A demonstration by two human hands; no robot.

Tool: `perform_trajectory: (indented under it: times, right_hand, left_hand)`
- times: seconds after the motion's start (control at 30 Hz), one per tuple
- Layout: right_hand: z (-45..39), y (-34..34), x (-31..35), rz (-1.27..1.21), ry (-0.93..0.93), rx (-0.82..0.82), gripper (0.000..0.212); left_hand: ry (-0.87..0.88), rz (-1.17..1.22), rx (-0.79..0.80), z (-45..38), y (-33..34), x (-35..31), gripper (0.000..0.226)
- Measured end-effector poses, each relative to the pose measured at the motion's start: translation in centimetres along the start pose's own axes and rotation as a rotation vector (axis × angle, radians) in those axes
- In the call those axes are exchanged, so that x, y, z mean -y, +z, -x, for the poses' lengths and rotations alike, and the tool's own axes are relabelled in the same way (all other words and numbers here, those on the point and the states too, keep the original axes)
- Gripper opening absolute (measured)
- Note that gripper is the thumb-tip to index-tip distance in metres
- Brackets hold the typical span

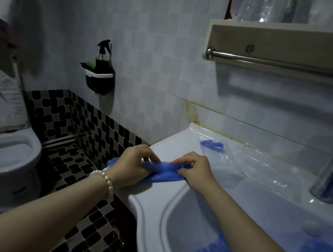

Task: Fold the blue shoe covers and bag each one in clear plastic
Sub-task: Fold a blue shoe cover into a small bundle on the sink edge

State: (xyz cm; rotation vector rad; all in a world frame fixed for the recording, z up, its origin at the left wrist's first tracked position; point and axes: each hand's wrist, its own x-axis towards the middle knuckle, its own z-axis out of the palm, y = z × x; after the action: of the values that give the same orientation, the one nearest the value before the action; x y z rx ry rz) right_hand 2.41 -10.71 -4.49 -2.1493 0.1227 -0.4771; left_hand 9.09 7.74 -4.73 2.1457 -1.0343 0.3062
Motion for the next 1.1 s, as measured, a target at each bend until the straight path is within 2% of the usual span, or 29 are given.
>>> perform_trajectory:
  times: [0.1,0.2,0.3,0.37,0.43,0.53,0.6,0.67,0.7,0.77,0.83,0.9,1.0,1.1]
  right_hand:
    - [0.1,0.1,0.1,-0.031,0.018,-0.042,0.024]
    - [0.1,0.0,-0.4,0.001,-0.002,-0.08,0.017]
    - [0.3,-0.7,-0.5,0.259,-0.111,-0.029,0.015]
    - [0.7,-1.7,0.0,0.492,-0.185,0.074,0.02]
    - [1.2,-2.4,0.8,0.624,-0.242,0.165,0.025]
    - [1.3,-2.4,1.6,0.84,-0.402,0.198,0.026]
    - [0.5,-2.1,1.7,0.89,-0.439,0.19,0.025]
    - [-0.4,-1.8,1.5,0.885,-0.41,0.204,0.024]
    - [-0.8,-1.7,1.4,0.865,-0.379,0.226,0.026]
    - [-1.1,-1.3,1.3,0.772,-0.307,0.275,0.027]
    - [-1.1,-1.1,1.2,0.665,-0.252,0.277,0.026]
    - [-1.1,-0.9,1.0,0.585,-0.201,0.269,0.025]
    - [-0.9,-0.9,0.6,0.496,-0.166,0.283,0.031]
    - [-0.8,-0.8,0.3,0.346,-0.089,0.218,0.037]
  left_hand:
    - [0.162,-0.077,0.041,0.4,0.2,-0.1,0.017]
    - [0.232,-0.217,0.11,0.6,0.1,-0.2,0.02]
    - [0.312,-0.329,0.121,0.6,-0.7,-0.2,0.022]
    - [0.346,-0.401,0.17,0.6,-1.3,-0.3,0.03]
    - [0.363,-0.47,0.218,0.8,-1.7,-0.7,0.037]
    - [0.304,-0.569,0.378,1.0,-2.0,-2.7,0.047]
    - [0.251,-0.584,0.543,1.1,-2.1,-4.1,0.046]
    - [0.2,-0.52,0.672,1.1,-2.7,-5.8,0.033]
    - [0.174,-0.459,0.683,1.1,-3.1,-6.3,0.028]
    - [0.16,-0.327,0.575,0.7,-4.1,-6.6,0.024]
    - [0.24,-0.266,0.371,0.3,-4.7,-5.9,0.022]
    - [0.311,-0.209,0.297,0.5,-4.0,-4.9,0.026]
    - [0.319,-0.155,0.411,1.4,-2.2,-3.7,0.044]
    - [0.269,-0.282,0.534,2.1,-0.8,-2.6,0.057]
